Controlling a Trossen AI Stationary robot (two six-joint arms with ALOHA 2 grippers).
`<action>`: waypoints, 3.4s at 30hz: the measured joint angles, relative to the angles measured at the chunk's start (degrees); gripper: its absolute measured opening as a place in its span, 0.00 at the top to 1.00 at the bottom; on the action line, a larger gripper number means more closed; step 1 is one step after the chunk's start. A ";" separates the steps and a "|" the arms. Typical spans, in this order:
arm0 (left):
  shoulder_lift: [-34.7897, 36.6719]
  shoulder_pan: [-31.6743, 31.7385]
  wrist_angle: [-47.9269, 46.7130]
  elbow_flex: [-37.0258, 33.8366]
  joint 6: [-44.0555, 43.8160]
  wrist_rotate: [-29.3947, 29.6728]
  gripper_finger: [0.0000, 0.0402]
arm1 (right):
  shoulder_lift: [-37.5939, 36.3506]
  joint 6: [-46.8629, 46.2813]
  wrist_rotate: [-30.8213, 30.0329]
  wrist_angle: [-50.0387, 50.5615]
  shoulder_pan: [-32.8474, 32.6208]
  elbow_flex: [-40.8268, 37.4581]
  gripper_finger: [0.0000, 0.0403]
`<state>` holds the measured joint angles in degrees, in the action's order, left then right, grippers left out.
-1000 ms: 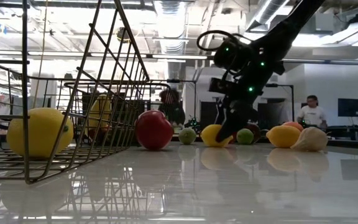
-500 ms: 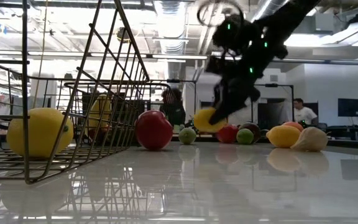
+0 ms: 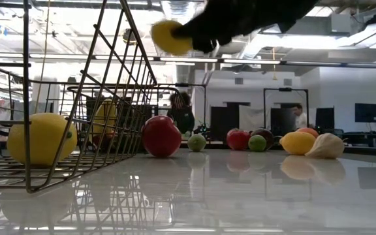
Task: Sort produce into baskets
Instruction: Put the left yellow lemon into the gold wire basket, then put the bottom red tomato into the gold wire basket
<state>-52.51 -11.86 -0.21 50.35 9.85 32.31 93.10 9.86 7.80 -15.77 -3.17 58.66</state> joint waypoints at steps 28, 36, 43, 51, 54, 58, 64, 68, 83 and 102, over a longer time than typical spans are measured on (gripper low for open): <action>0.00 -0.13 -0.92 0.00 -0.37 0.00 0.40 | 10.77 -1.91 -3.93 27.50 -2.88 23.34 0.11; 0.01 -0.20 -1.24 0.00 -0.54 0.00 0.40 | 2.82 -9.12 -15.42 17.62 -2.86 3.73 0.15; 0.02 -0.20 0.19 0.00 -1.11 0.00 0.40 | 7.87 -13.16 -21.46 -7.39 -2.96 -9.63 0.16; 0.00 -0.17 -0.43 0.00 -1.25 0.00 0.40 | 15.84 -11.76 -24.20 -15.68 -6.28 -8.98 0.16; 0.00 -0.17 -0.27 0.00 -1.09 -0.16 0.40 | 15.98 -9.40 -28.71 -16.52 -7.77 -8.70 0.16; 0.00 -0.17 0.05 0.00 -1.09 -0.39 0.40 | 15.94 -4.25 -30.30 -17.04 -8.47 -8.01 0.16; 0.00 -0.17 0.08 0.00 -1.09 -0.41 0.40 | 16.03 0.73 -25.40 -18.11 -7.56 -6.64 0.16; 0.00 -0.17 -0.07 0.00 -1.09 -0.41 0.40 | 16.05 1.33 -19.74 -18.00 -5.88 -5.59 0.16; 0.00 -0.17 -0.31 0.00 -1.07 -0.41 0.40 | 16.04 2.40 -9.12 -12.91 -2.73 -5.38 0.18; -0.02 -0.13 -0.16 0.00 -1.36 -0.27 0.40 | 2.54 -9.87 -20.02 13.38 -6.75 -5.28 0.23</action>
<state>-52.53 -11.99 -0.37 50.35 8.49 32.04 95.64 -0.01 -12.22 -2.39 -9.91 53.38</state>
